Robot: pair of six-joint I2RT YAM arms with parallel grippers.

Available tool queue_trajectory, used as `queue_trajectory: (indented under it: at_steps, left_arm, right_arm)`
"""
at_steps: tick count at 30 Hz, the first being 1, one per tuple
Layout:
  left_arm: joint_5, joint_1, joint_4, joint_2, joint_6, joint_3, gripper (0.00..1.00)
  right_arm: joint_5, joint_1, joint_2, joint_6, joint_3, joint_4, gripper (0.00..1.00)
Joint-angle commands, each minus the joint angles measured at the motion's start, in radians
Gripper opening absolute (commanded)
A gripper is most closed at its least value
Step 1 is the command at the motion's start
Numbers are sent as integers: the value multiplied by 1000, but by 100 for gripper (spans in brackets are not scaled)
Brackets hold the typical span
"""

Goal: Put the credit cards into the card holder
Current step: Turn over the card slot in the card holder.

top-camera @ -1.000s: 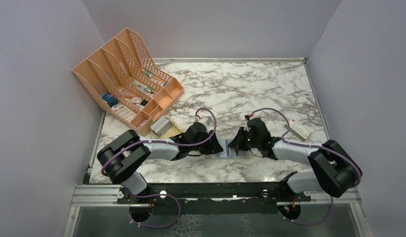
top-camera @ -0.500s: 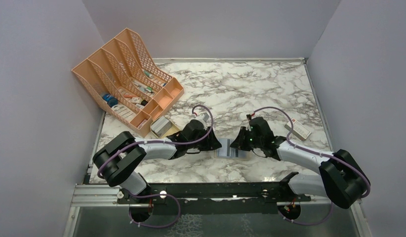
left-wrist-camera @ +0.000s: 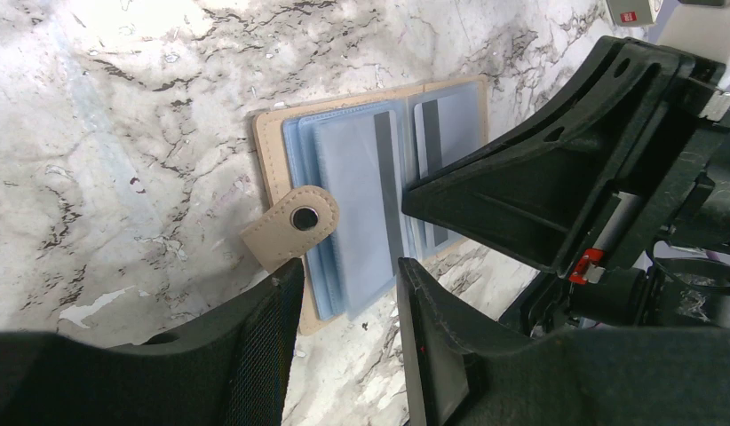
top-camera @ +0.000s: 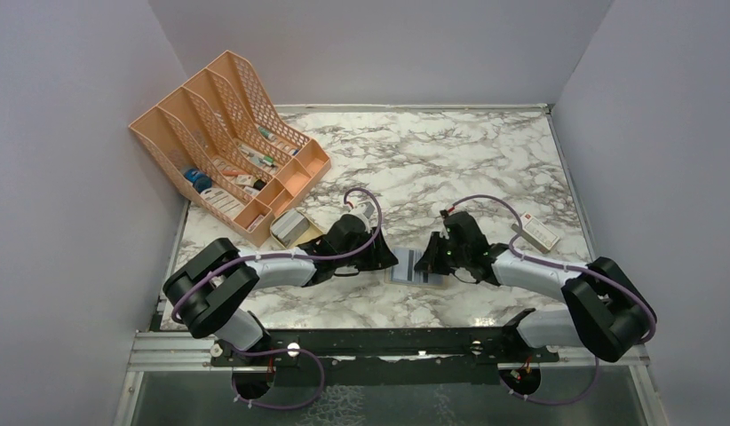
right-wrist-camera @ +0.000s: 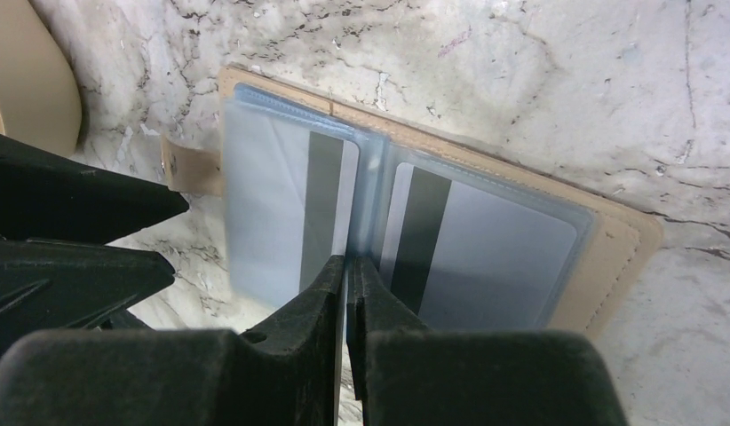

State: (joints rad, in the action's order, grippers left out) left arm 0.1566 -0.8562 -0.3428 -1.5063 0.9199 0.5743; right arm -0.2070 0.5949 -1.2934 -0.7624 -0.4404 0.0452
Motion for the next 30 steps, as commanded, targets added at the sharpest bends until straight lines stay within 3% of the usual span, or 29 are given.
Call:
queue_trajectory:
  at_steps: [1, 15, 30]
  left_arm:
    - [18, 7, 0, 26, 13, 11, 45]
    - [78, 5, -42, -21, 15, 33, 52]
    - [120, 3, -79, -78, 87, 18, 52]
  right_arm:
    - [-20, 5, -44, -6, -14, -33, 6]
    - [14, 4, -74, -11, 28, -26, 2]
    - [8, 5, -69, -15, 42, -45, 1]
